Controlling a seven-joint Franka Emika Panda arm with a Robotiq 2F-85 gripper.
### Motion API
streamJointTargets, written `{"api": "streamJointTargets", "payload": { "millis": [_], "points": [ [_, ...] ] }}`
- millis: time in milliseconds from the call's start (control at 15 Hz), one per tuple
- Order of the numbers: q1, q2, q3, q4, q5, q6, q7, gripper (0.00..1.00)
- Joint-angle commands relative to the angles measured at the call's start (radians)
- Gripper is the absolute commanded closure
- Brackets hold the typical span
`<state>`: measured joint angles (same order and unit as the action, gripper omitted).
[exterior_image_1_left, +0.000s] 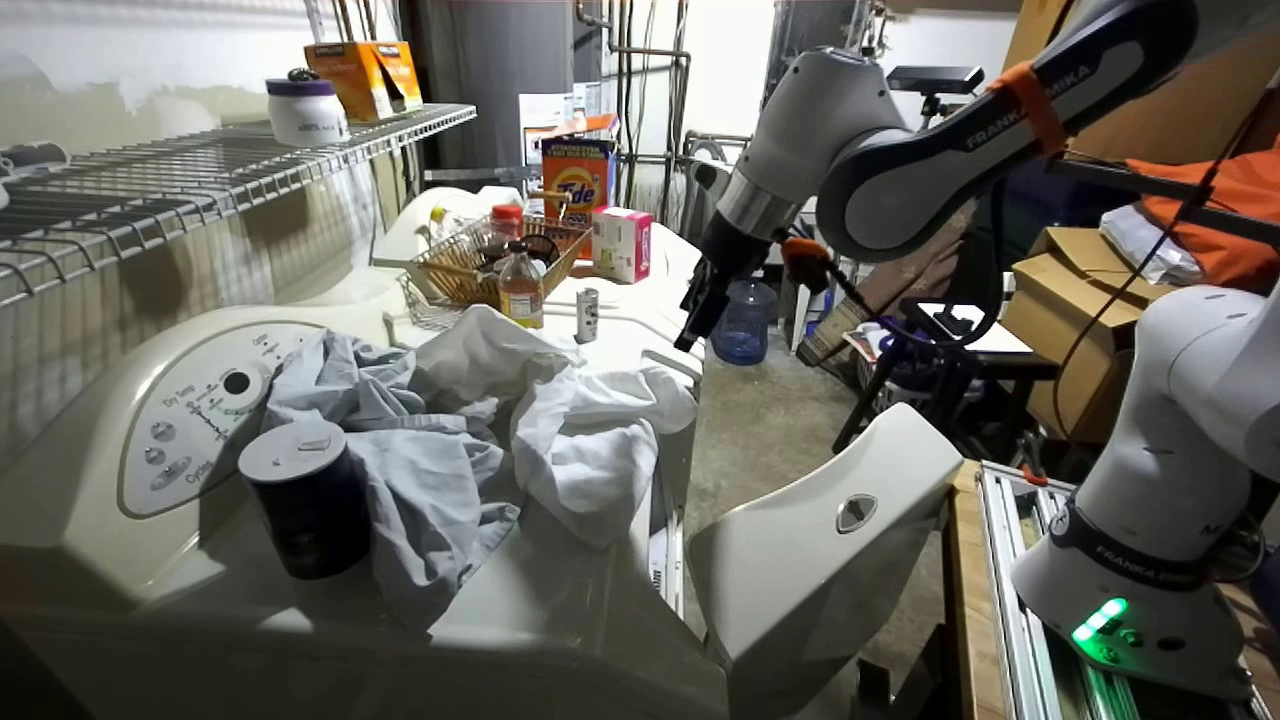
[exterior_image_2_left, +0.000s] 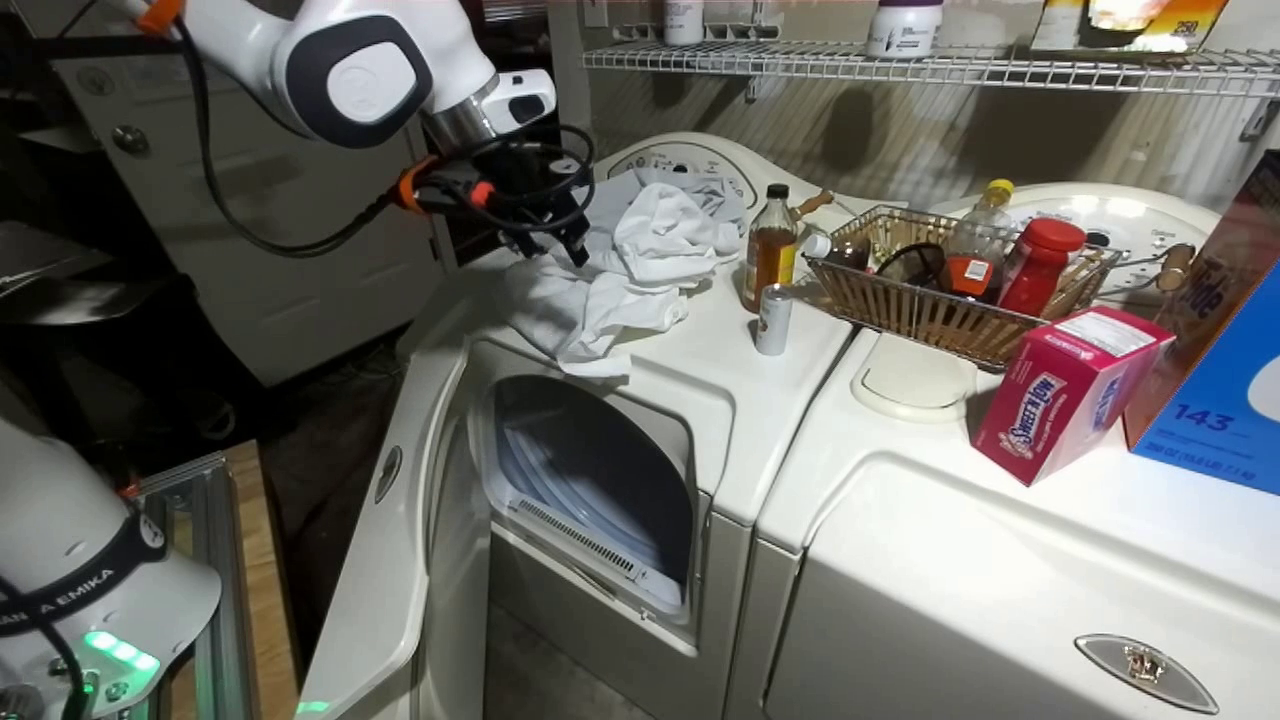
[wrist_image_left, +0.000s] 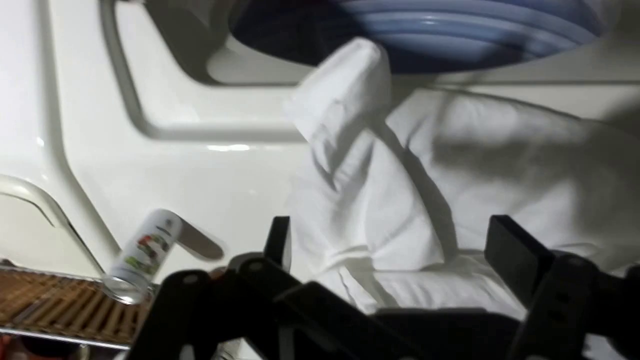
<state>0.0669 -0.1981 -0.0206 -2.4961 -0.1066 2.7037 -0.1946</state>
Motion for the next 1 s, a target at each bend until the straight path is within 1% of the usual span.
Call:
{"api": "streamJointTargets", "payload": {
  "millis": [0, 67, 133, 267, 333, 400, 600, 800, 867, 933],
  "points": [
    [0.101, 0.181, 0.004, 0.145, 0.201, 0.094, -0.186, 0.00],
    [0.116, 0.218, 0.014, 0.176, 0.252, 0.107, -0.270, 0.00],
    [0.155, 0.254, 0.006, 0.207, 0.308, 0.116, -0.340, 0.00],
    [0.152, 0.321, 0.034, 0.276, 0.367, 0.077, -0.484, 0.00],
    [0.143, 0.350, 0.023, 0.299, 0.276, 0.064, -0.451, 0.00],
    [0.097, 0.272, 0.082, 0.216, 0.286, 0.095, -0.386, 0.00],
    [0.082, 0.338, 0.089, 0.268, 0.269, 0.094, -0.415, 0.00],
    [0.080, 0.346, 0.089, 0.278, 0.267, 0.093, -0.421, 0.00],
    [0.091, 0.352, 0.059, 0.265, 0.158, 0.167, -0.361, 0.00],
    [0.079, 0.354, 0.062, 0.269, 0.129, 0.198, -0.343, 0.00]
  ]
}}
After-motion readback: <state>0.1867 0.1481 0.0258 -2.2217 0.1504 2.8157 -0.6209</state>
